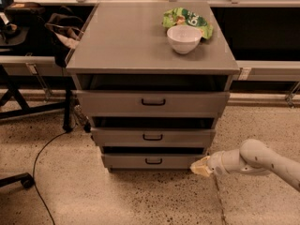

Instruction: Open bottom drawer

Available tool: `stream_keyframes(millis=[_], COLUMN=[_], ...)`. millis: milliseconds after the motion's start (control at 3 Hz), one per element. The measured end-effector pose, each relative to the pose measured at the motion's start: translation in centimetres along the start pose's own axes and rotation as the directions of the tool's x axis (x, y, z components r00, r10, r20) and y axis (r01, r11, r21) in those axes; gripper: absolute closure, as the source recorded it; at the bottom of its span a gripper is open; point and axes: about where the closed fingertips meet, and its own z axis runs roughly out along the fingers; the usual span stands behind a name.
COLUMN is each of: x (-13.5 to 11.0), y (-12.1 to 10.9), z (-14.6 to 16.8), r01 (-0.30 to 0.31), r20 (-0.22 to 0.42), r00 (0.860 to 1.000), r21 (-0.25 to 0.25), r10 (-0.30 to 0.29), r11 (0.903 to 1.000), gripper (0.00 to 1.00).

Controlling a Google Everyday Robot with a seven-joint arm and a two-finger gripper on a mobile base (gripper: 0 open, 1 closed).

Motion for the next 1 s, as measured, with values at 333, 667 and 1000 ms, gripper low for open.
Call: stream_keyframes(millis=[333,667,1000], x=[0.0,0.3,0.0], y=[0.0,-0.7,-3.5], z=[0.1,1.2,3.0], r01=[-0.002,-0.038,-0.091], r20=[0.006,0.089,0.237], r00=[1.0,0.996,0.97], r21=[0.006,0.085,0.192], r10=[0.002,0.03,0.043], r11=[1.0,0.9957,0.9772], gripper=[1.0,1.0,1.0])
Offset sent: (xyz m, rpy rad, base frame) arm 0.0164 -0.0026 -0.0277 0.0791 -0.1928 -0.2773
